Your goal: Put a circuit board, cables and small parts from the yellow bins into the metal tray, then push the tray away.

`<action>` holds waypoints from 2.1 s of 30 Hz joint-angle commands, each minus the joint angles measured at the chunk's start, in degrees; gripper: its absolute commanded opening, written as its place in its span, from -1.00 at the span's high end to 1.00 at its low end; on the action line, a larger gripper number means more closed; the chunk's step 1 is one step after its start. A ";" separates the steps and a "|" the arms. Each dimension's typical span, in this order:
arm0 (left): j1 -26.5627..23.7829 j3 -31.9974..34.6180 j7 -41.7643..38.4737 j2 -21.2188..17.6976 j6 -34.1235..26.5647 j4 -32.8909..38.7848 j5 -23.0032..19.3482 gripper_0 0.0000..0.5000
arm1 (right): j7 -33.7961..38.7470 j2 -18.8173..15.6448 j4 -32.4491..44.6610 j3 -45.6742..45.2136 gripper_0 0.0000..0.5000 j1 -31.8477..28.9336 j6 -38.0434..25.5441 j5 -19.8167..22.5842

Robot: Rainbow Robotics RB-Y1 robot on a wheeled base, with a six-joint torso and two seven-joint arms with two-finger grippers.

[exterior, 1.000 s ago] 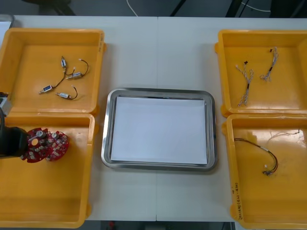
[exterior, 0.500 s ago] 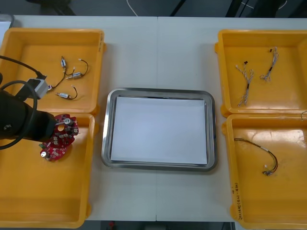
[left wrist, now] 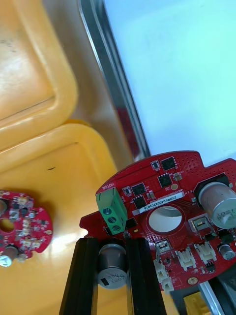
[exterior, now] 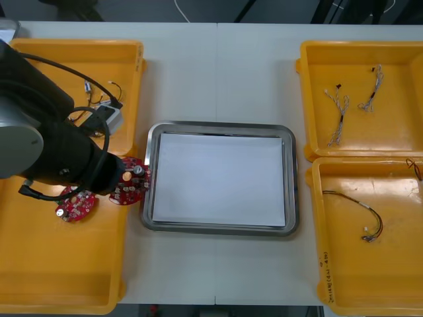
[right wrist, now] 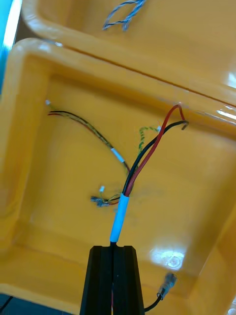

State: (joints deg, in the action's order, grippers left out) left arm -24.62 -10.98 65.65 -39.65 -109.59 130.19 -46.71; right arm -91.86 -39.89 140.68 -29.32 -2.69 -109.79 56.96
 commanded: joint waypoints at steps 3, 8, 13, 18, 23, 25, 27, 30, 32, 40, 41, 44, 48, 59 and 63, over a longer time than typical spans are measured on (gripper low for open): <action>-5.09 -6.60 -5.89 2.03 0.69 -1.61 1.79 1.00 | -0.87 -5.11 2.93 -0.56 1.00 -1.09 -0.21 4.03; -6.93 -10.91 -6.50 3.00 3.24 -3.89 3.55 0.99 | -1.22 -6.78 4.52 0.40 1.00 -0.21 -0.21 4.65; -7.55 -13.81 -6.94 3.52 5.96 -5.83 4.78 1.00 | -1.13 -9.24 4.87 3.39 1.00 1.98 -0.21 5.44; -9.13 -17.06 -7.12 4.49 8.43 -9.43 6.01 1.00 | -1.13 -9.50 5.13 5.06 1.00 4.27 -0.21 6.76; -10.27 -20.14 -7.12 5.99 12.56 -14.18 8.21 1.00 | -1.22 -9.50 5.75 6.99 1.00 5.94 -0.21 7.20; -10.63 -21.19 -7.12 6.51 13.35 -15.23 9.18 1.00 | -1.22 -9.50 5.75 7.61 1.00 6.47 -0.21 7.11; -10.98 -22.51 -7.29 7.13 14.58 -16.81 10.23 1.00 | -1.22 -9.59 5.75 8.31 1.00 7.17 -0.21 7.20; -10.98 -23.65 -7.47 7.30 16.34 -17.96 10.76 1.00 | -1.31 -9.68 5.75 8.49 1.00 7.87 -0.21 7.46; -10.98 -24.35 -7.47 7.30 16.69 -18.48 11.29 0.99 | -1.31 -9.85 5.75 8.93 1.00 8.14 -0.21 7.55; -10.89 -26.64 -7.64 7.30 19.06 -21.03 11.46 0.99 | -1.39 -10.64 5.75 9.98 1.00 8.14 -0.21 7.37; -10.98 -26.73 -7.64 7.30 19.24 -21.12 11.46 1.00 | -1.39 -10.73 5.84 10.07 1.00 8.22 -0.21 7.29; -10.98 -27.25 -7.64 7.30 19.94 -21.74 11.64 0.99 | -1.39 -11.17 5.75 10.42 1.00 8.14 -0.21 7.29; -10.98 -27.96 -7.73 7.30 20.29 -21.82 12.16 0.99 | -1.39 -11.08 5.75 10.33 1.00 8.14 -0.21 7.64; -10.98 -27.43 -8.70 7.30 19.68 -21.03 11.64 -1.00 | -1.48 -11.17 5.84 10.77 1.00 8.22 -0.21 7.20; -10.98 -26.55 -9.05 7.30 17.92 -19.89 11.11 -1.00 | -1.48 -11.17 5.75 10.77 1.00 8.14 -0.21 7.11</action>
State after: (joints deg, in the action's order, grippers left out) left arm -33.45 -38.11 63.03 -33.40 -90.34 107.85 -35.19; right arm -91.86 -48.96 144.83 -19.44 4.36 -109.80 64.07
